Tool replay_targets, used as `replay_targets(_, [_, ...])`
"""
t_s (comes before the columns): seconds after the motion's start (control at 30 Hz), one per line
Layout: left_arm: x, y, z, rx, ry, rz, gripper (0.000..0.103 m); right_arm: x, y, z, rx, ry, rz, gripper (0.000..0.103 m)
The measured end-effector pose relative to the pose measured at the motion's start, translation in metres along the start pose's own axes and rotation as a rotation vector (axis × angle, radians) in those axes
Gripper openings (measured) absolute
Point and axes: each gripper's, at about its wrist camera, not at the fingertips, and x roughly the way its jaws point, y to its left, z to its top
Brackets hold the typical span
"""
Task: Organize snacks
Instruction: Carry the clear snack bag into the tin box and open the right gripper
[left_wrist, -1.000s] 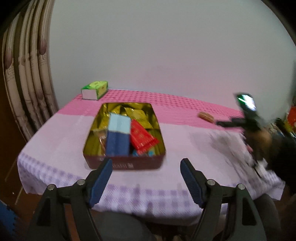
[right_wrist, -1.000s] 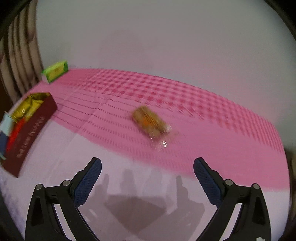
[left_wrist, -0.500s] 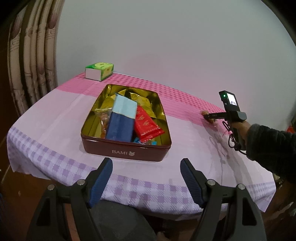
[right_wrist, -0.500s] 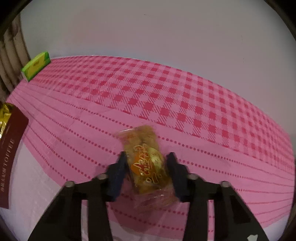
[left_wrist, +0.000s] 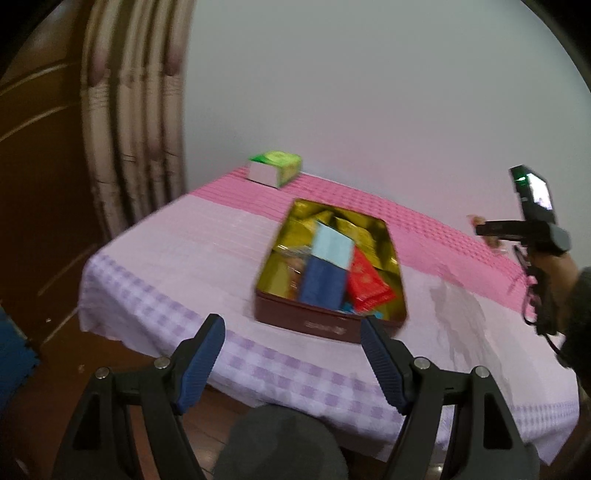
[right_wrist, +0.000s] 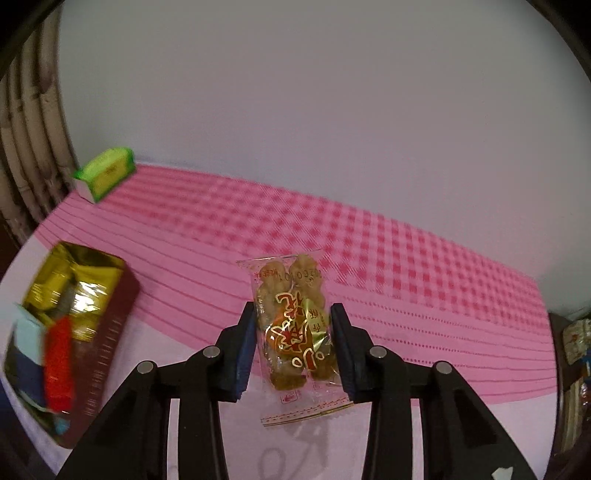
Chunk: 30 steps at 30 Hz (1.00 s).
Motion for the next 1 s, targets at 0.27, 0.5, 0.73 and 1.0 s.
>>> replay_targets(0.27, [-0.014, 0.022, 0.016, -0.017, -0.071, 0.113, 0.077, -0.081, 0.065, 0.033, -0.051, -0.088, -0.021, 0.035])
replay_targets(0.5, [-0.019, 0.032, 0.026, -0.019, -0.094, 0.167, 0.077, -0.142, 0.107, 0.056, -0.090, -0.173, -0.037, 0.035])
replay_targets(0.73, [-0.024, 0.041, 0.030, -0.044, -0.110, 0.179, 0.077, -0.177, 0.146, 0.053, -0.139, -0.230, -0.055, 0.035])
replay_targets(1.0, [-0.024, 0.042, 0.030, -0.042, -0.110, 0.188, 0.077, -0.178, 0.170, 0.038, -0.170, -0.233, -0.038, 0.035])
